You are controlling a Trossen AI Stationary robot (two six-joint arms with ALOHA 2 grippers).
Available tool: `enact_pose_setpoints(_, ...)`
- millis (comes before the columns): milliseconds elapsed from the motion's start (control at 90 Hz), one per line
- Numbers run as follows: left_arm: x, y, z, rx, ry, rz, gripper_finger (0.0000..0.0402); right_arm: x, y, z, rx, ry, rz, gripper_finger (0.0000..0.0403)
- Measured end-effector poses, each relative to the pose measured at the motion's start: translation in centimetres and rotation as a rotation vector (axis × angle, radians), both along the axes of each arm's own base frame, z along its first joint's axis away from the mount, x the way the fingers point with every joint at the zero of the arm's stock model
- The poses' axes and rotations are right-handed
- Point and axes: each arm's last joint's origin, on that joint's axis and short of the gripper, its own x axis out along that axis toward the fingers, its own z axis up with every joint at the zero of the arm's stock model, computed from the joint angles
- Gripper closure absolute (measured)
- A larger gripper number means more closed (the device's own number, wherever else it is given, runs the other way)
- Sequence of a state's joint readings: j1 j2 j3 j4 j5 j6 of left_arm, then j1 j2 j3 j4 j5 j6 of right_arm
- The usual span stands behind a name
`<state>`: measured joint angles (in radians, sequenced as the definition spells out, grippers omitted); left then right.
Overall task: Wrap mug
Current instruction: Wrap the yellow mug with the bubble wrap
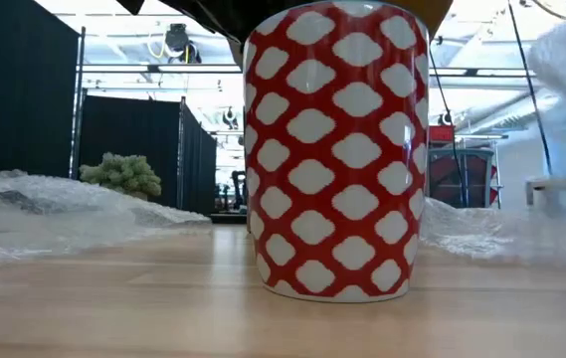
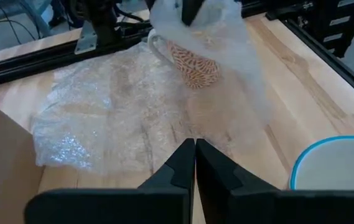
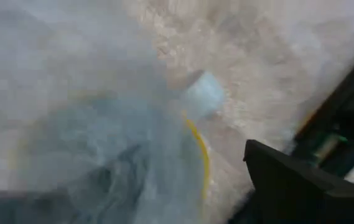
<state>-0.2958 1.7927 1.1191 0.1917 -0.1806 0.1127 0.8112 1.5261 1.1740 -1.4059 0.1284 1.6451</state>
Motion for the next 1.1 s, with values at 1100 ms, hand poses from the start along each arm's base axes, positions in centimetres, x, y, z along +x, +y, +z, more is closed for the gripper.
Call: enact_pose_setpoints(1100, 0.0, 0.0, 0.0, -0.001, -0.002, 0.000, 0.0402, 0.2, 6.1, 0.6, -0.106, -0.173, 0.371, 0.0149)
